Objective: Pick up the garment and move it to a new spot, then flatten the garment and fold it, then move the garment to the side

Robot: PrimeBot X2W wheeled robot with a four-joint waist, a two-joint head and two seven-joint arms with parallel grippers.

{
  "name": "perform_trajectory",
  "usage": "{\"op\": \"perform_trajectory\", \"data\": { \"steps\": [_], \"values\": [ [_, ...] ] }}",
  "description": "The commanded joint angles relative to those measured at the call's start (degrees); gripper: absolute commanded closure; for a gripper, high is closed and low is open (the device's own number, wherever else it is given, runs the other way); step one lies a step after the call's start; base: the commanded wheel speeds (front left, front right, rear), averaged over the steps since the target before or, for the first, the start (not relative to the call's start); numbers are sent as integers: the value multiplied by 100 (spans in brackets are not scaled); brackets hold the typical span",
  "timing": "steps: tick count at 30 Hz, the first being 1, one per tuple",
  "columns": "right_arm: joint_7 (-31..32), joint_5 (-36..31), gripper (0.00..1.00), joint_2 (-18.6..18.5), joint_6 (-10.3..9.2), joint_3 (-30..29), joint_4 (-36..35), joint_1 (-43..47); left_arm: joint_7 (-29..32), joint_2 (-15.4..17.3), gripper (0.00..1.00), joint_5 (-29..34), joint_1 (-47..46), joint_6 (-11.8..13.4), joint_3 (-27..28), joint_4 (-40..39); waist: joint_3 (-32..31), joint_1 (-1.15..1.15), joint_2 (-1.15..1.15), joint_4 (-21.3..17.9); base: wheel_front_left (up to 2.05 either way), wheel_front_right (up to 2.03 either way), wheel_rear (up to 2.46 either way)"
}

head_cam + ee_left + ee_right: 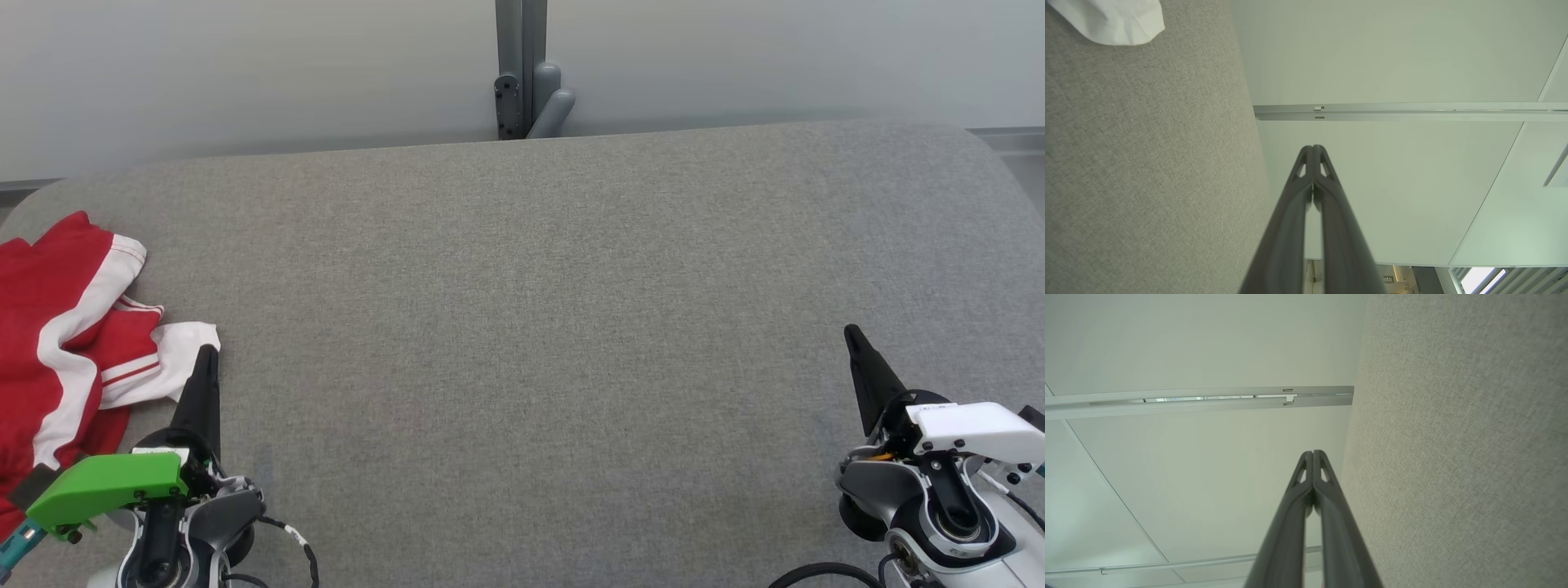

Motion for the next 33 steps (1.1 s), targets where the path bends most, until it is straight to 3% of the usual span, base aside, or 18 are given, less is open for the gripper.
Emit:
{"op": "perform_trajectory", "data": {
  "steps": [1, 12, 13, 25, 33],
  "values": [
    [-23, 19, 100, -22, 0, 8, -14, -17, 8, 34, 100, -5, -23, 10, 0, -28, 0, 0, 0, 0, 0, 0, 0],
    [-25, 21, 100, -23, 0, 9, -15, -17, 8, 34, 100, -5, -23, 10, 0, -29, 0, 0, 0, 0, 0, 0, 0],
    [0, -1, 0, -1, 0, 1, 0, 1, -1, 0, 0, 0, 1, 0, 0, 0, 0, 0, 0, 0, 0, 0, 0],
    [-13, -378, 0, 305, -1, -138, 44, 259, -276, -22, 0, 75, 201, -69, -221, 104, -6, 0, 5, 1, 0, 0, 0],
    [-24, -1246, 0, 487, -1, -360, -28, 364, -494, -16, 0, 501, 261, -122, -305, 107, -2, 0, 0, -2, 0, 0, 0]
  ]
}}
